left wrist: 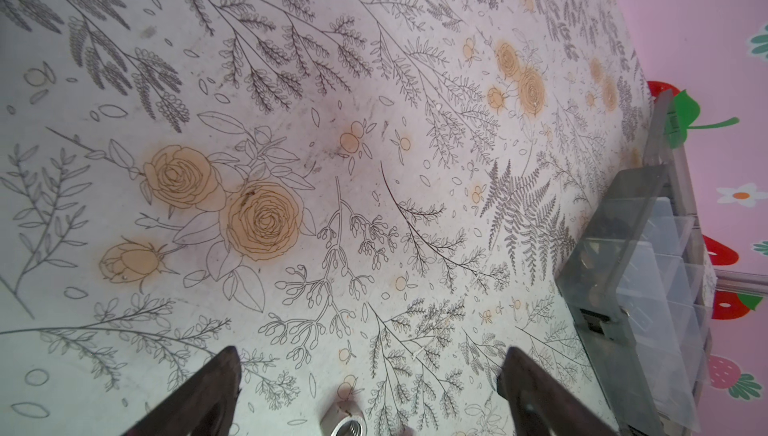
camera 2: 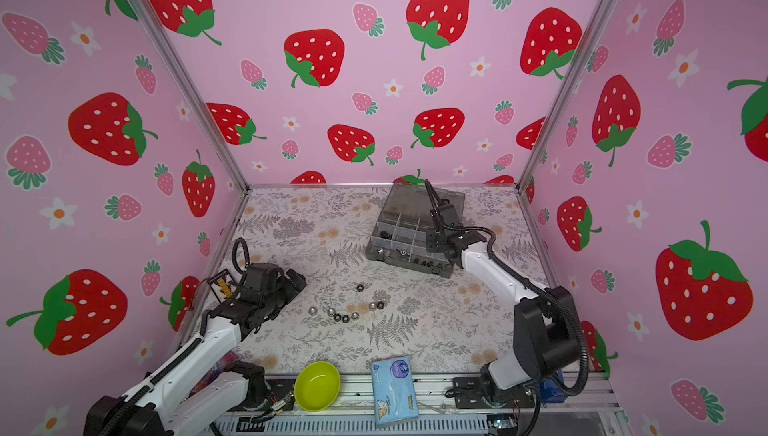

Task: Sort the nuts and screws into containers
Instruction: 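Move the right gripper back to the nuts and grasp another silver hex nut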

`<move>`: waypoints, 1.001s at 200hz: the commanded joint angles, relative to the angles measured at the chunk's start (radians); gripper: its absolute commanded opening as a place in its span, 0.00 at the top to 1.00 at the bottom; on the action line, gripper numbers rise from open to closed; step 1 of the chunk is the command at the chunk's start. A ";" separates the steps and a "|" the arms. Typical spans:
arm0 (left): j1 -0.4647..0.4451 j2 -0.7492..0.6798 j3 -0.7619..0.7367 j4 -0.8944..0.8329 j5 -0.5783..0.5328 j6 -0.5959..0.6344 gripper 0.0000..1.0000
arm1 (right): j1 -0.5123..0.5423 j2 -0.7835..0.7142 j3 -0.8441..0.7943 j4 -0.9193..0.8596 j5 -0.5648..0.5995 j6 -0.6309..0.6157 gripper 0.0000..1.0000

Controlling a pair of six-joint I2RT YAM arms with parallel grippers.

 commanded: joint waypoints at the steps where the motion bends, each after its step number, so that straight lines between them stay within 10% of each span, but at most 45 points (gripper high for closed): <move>1: -0.004 -0.009 0.021 -0.017 -0.025 -0.004 0.01 | 0.100 -0.028 -0.047 -0.033 0.031 0.061 0.45; 101: -0.003 -0.003 0.011 -0.028 -0.042 -0.012 0.01 | 0.483 0.104 -0.048 -0.024 -0.072 0.195 0.48; 200: -0.003 -0.005 0.011 -0.021 -0.040 -0.004 0.01 | 0.573 0.351 0.104 -0.077 -0.111 0.144 0.54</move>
